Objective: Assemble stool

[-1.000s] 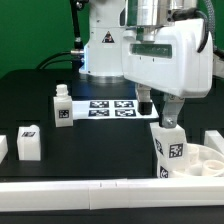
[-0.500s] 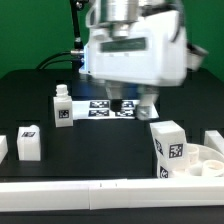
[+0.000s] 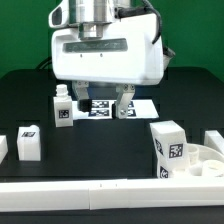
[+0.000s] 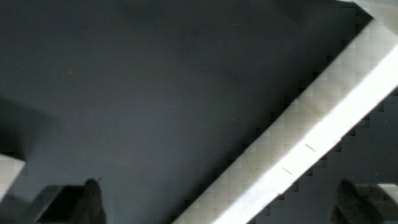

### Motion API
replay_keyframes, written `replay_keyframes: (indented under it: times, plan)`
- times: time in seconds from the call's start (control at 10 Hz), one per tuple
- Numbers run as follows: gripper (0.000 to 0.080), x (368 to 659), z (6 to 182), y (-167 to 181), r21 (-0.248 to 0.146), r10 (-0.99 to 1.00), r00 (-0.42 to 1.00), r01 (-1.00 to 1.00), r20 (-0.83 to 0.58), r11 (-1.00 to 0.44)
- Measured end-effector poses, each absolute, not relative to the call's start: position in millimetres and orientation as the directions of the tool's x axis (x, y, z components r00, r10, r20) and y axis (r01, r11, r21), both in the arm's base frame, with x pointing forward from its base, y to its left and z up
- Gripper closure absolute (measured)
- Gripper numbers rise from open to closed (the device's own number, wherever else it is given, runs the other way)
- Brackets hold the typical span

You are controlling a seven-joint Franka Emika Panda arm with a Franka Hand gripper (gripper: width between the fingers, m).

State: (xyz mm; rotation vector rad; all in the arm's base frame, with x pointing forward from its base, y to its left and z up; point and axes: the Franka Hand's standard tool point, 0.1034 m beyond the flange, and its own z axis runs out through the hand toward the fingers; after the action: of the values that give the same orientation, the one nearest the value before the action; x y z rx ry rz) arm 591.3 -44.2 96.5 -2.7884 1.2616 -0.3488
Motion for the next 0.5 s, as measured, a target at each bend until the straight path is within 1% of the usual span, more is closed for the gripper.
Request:
replay_keyframes:
  times: [0.1,0.2,0.3,0.4,0.5]
  plan:
    - [0.015,590,95.9,-47,-0.136,-0.709,0.68,-0.697,0.186,-0.704]
    - [0.015,584,92.0,-62,-0.111,-0.622,0.768,-0.612,0.149,-0.783]
    - [0.015,580,89.9,-73,-0.106,-0.599,0.796,-0.591,0.087,-0.8]
    - [0.015,579,86.6,-79,-0.101,-0.568,0.816,-0.559,0.108,-0.823]
    - [0.015,574,80.2,-72,-0.089,-0.515,0.848,-0.507,0.127,-0.857]
